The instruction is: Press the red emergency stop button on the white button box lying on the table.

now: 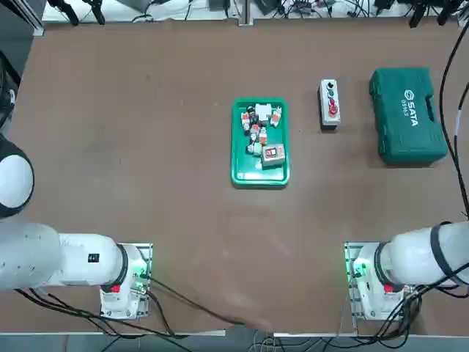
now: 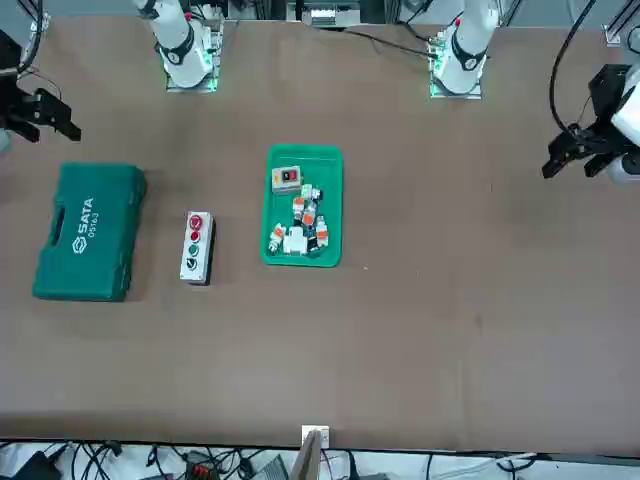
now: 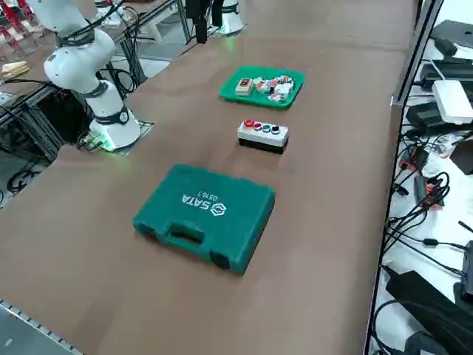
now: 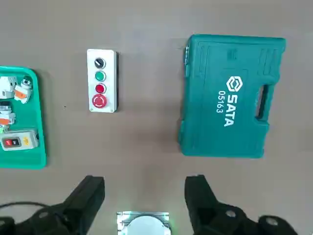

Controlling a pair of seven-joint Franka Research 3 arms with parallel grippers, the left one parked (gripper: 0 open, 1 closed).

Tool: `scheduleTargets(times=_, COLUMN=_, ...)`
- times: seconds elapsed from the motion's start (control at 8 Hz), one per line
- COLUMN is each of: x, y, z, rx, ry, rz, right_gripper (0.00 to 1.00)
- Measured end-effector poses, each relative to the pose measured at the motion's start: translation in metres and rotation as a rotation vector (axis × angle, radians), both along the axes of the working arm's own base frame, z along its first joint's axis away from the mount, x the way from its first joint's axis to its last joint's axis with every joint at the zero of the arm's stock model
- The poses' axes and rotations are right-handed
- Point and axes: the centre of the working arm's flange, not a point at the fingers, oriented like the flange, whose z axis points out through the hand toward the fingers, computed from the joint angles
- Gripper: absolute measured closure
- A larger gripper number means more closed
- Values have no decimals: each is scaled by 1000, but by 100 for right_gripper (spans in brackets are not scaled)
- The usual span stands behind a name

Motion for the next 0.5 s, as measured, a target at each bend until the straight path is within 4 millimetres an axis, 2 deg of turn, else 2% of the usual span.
scheduleTargets(times=0.5, x=0, y=-2, z=0, rx=0, ry=0, rz=-4, right_gripper=0)
